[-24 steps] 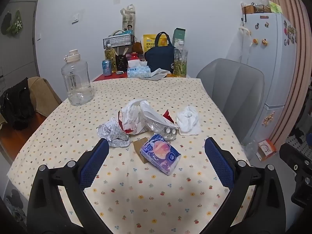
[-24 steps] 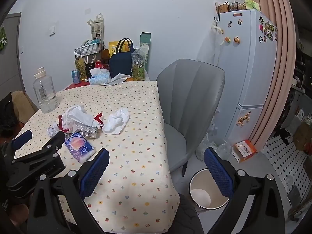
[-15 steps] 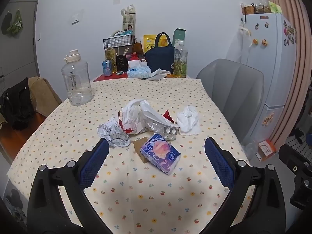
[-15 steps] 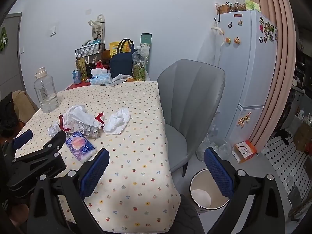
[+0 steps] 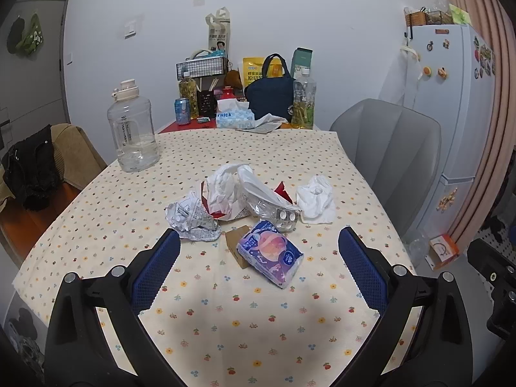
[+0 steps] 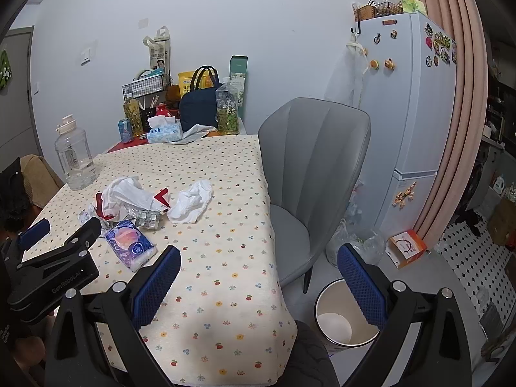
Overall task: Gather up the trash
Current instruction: 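Move both tools toward the trash pile on the table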
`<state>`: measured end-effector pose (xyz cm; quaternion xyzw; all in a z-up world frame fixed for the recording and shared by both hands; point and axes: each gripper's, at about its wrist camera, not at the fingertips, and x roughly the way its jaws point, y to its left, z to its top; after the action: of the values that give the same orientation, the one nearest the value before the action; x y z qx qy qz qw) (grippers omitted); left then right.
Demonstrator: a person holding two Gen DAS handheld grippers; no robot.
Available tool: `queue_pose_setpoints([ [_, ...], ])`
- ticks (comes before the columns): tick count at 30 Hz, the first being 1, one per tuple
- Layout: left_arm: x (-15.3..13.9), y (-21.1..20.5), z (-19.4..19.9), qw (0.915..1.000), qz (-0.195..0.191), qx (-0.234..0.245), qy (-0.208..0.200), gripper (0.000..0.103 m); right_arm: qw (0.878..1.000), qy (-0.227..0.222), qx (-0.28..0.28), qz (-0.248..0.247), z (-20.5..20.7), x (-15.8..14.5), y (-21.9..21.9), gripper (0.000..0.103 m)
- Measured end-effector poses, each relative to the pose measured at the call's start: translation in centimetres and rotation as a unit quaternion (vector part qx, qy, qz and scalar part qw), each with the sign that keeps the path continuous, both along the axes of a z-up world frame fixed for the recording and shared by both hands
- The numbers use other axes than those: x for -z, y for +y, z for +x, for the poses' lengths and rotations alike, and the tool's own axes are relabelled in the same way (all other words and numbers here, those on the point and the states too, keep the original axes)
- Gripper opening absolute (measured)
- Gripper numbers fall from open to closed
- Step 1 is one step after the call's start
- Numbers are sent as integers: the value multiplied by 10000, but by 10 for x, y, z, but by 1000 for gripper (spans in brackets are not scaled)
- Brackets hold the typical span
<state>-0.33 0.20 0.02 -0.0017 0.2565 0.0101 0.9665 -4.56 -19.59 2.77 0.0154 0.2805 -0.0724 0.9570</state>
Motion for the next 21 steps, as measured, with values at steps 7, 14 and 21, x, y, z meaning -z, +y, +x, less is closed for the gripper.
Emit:
queue_pose_setpoints([
  [7, 0, 2, -1, 10000, -37, -58, -27, 98, 10000, 27, -37, -2, 0, 2, 0, 95],
  [14, 2, 3, 1, 9998, -128, -142, -5, 98, 10000, 29, 1, -43, -2, 1, 2, 95],
  [21, 5, -6, 3, 9999, -92, -55, 7, 98, 10000, 32, 54, -26, 0, 1, -3, 95],
])
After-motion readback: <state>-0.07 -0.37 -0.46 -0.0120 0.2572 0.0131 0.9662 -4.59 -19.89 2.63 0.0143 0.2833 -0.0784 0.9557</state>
